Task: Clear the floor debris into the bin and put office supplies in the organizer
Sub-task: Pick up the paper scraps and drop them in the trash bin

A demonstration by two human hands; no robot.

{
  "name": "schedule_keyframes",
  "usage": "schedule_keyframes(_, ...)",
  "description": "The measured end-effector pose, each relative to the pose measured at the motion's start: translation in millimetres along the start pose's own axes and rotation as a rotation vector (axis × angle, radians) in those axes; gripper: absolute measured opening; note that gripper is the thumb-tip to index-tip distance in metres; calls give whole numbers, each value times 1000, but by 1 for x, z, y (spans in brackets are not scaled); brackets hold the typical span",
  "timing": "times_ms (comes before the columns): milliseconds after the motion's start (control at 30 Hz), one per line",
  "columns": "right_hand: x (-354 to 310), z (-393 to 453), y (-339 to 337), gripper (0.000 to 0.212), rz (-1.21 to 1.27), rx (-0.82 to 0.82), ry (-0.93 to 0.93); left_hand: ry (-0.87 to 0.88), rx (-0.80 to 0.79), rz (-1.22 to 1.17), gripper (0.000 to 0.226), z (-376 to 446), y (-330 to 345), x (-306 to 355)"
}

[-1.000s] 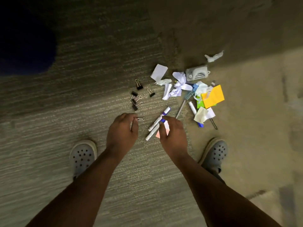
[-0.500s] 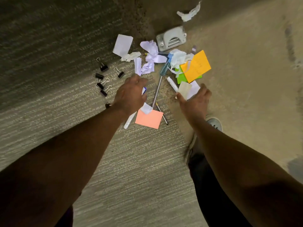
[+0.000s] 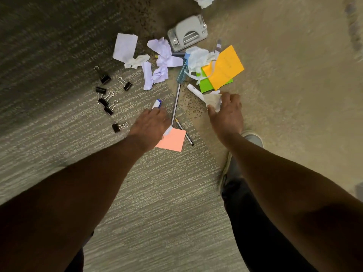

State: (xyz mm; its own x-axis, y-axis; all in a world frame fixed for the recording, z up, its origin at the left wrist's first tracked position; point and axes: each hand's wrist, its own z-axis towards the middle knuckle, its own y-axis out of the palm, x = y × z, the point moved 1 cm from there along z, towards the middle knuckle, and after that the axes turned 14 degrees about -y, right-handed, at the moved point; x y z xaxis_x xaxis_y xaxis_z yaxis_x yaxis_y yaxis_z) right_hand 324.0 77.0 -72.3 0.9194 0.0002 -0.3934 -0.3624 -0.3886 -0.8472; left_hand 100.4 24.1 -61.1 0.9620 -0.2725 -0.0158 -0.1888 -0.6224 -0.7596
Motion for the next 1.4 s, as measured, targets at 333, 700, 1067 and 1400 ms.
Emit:
schedule_keyframes(333,-2,2,-15,26,80,95,-142,64,83,-167,25,-1,1,-4)
schedule_keyframes(700,-64,17,-24,9,336,209,-273,-209,257,-683,30,-5,-23,-26)
schedule_keyframes(1067,-118,49,2,36,289,3,-91,-389,199,-556,22,48,-34,-58)
schedule_keyframes(1400,-130,68,33,53,-296,-312,-445,-456,265,-622,29,47,-29,-68)
